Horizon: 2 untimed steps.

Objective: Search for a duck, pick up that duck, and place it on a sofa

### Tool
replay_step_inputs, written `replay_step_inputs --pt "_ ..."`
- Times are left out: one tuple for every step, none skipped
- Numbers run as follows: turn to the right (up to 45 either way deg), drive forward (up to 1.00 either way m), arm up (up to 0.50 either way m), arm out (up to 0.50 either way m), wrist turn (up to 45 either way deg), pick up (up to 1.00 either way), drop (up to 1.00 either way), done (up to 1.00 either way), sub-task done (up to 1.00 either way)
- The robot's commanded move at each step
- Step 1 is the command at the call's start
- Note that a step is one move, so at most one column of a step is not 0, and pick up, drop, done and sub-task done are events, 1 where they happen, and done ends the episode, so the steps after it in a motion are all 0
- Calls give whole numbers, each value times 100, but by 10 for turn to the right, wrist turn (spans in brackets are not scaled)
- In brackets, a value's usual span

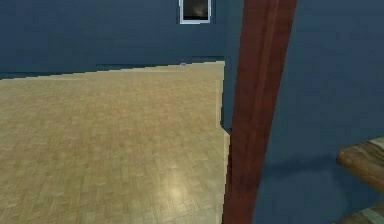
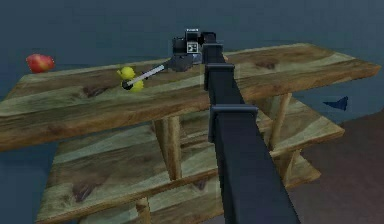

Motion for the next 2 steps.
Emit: replay_step_inputs --pt "0 0 0 0 -450 0 0 0 0" --pt "0 0 0 0 -240 0 0 0 0"
